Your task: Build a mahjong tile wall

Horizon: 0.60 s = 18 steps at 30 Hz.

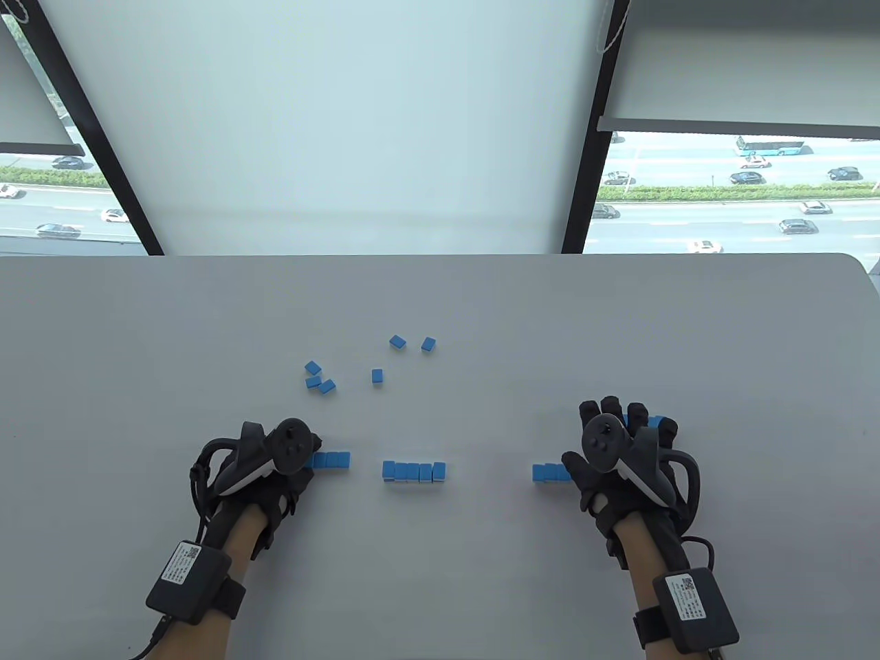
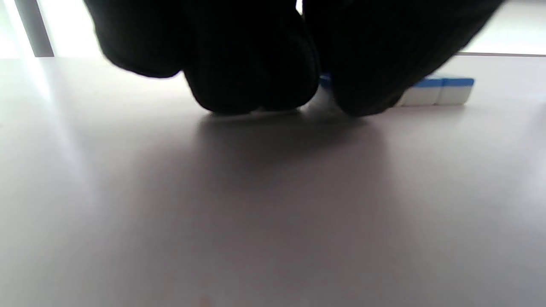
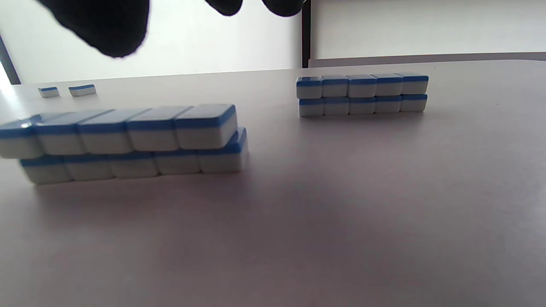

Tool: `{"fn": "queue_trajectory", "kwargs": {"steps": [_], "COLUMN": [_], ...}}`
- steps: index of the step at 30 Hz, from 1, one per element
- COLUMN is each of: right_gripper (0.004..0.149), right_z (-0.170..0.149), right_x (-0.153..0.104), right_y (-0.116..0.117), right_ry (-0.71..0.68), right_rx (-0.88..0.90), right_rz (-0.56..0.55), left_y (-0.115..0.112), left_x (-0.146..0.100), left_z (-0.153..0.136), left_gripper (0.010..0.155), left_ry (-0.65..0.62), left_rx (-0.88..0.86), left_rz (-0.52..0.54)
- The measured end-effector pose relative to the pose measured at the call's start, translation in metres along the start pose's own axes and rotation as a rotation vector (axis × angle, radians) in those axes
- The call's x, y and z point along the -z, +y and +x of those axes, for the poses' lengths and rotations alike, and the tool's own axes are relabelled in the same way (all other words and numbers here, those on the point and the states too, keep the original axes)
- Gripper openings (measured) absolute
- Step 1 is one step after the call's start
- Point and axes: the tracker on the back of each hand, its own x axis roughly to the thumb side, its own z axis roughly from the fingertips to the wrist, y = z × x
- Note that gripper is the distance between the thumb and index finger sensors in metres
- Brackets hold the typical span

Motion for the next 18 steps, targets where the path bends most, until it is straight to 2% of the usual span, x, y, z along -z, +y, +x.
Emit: {"fn": "queue_trajectory", "kwargs": {"steps": [2,4,10,14,18], "right_gripper": [0.08,0.08,0.079,0.079,0.08], "right_z": [0.0,0.001,0.001,0.0,0.0], "right_x": [0.0,0.0,0.0,0.0,0.0], "right_y": [0.0,0.0,-0.001,-0.001,-0.001], "right_ry": [-0.003,-0.005,-0.008,-0.007,-0.008], "right_rx": [-0.002,-0.002,-0.002,0.001,0.002], "right_rz": [-0.001,0.0,-0.006,-0.011,-0.014], "left_y": [0.009,0.022,0.055,0.057,0.047], "left_x": [0.001,0.004,0.035,0.067,0.092], "left_z": [-0.002,-0.003,0.001,0.011,0.023], "left_gripper": [0.061,0.061,0.063,0.062,0.064], "left_ry": [0.001,-0.001,0.006,-0.005,-0.009], "left_rx": [-0.058,-0.063,0.122,0.242,0.358], "left_rz": [-0.01,0.036,0.143,0.136,0.07]}}
